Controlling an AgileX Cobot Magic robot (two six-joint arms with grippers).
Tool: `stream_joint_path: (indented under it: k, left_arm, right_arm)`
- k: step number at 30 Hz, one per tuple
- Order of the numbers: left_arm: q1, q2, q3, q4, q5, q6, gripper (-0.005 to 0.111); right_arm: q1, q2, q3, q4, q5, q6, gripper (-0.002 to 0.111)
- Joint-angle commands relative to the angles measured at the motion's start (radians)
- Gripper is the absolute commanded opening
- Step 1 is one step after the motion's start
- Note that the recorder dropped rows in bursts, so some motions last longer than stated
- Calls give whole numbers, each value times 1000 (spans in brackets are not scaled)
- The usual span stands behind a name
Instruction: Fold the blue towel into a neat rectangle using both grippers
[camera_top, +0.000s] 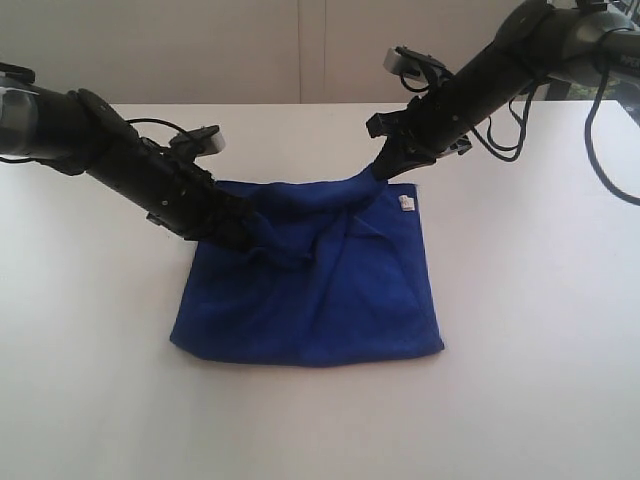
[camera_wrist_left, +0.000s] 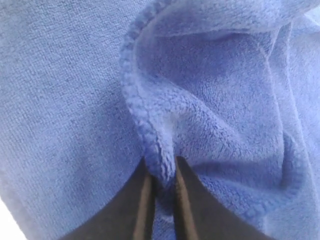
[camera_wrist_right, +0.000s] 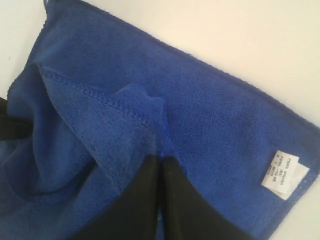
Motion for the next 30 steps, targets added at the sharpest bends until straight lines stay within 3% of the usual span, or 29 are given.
stream_joint_path:
  k: [1, 5, 9, 14, 20, 24, 30]
  left_arm:
    - [1, -12, -2, 13, 22, 3, 18]
    - [1, -38, -2, 15, 22, 3, 16]
    - [1, -107, -2, 16, 10, 68, 0]
    - [1, -212, -2, 104, -9, 85, 0]
    - [1, -409, -2, 387, 104, 85, 0]
    - [1, -507, -2, 396, 159, 85, 0]
    - [1, -607, 0, 395, 256, 39, 0]
  right_arm:
    - [-2, 0, 4, 5, 5, -1, 0]
    - [-2, 0, 4, 5, 5, -1, 0]
    - [-2, -7, 2, 5, -22, -1, 0]
    - [-5, -57, 2, 5, -31, -31, 0]
    - [-5, -204, 2, -19, 55, -45, 0]
    - [-3, -296, 4, -32, 148, -33, 0]
    - [32, -463, 66, -104, 152, 43, 0]
